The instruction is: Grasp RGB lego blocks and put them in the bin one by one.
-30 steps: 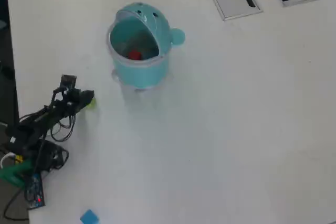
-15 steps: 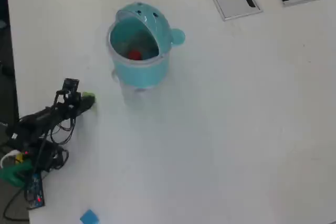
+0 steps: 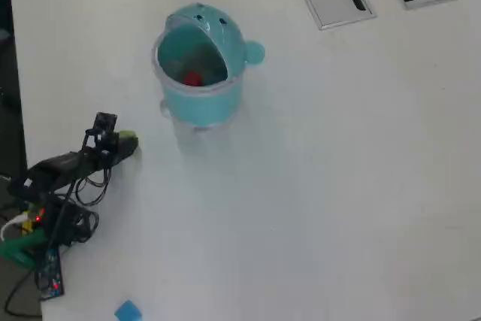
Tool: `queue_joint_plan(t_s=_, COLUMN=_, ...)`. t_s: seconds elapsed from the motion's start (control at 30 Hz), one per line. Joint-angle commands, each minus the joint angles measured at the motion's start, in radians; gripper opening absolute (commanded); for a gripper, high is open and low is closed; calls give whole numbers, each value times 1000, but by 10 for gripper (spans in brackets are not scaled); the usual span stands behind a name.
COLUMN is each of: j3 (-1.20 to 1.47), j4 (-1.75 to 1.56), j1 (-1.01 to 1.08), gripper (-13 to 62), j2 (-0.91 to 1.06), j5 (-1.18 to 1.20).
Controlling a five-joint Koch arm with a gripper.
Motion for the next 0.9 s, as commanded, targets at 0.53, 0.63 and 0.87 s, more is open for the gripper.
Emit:
queue_joint_plan(t_s=0.53, j3=-60, j4=-155, j1=14, gripper=57, j2=149, j5=2)
queue_joint_plan(t_s=0.63, j3=-67, j4=-189, j1=15, gripper=8, j2=187, j5=31)
queue_joint_plan(t_s=0.87, j3=-156, j4=-199, j1=69, gripper=7, j2=291, j5=109)
